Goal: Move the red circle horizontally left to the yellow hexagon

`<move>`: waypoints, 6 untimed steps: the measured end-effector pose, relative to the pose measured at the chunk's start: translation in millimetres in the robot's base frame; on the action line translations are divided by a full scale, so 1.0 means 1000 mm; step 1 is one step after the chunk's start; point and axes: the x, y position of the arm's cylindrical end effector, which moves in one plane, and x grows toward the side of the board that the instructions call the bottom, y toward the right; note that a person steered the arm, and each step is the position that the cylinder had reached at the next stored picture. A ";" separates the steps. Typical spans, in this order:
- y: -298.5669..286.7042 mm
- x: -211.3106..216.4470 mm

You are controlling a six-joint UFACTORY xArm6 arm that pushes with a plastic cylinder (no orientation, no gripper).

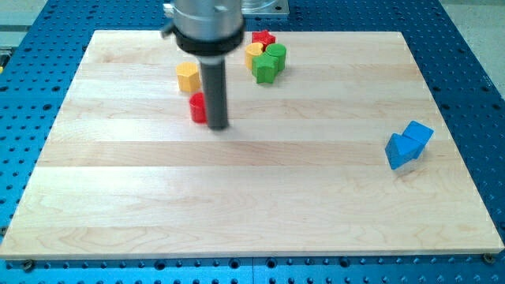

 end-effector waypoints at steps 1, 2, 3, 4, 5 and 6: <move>-0.014 -0.012; -0.015 0.027; -0.019 0.001; -0.014 -0.036; -0.065 0.002; -0.128 -0.008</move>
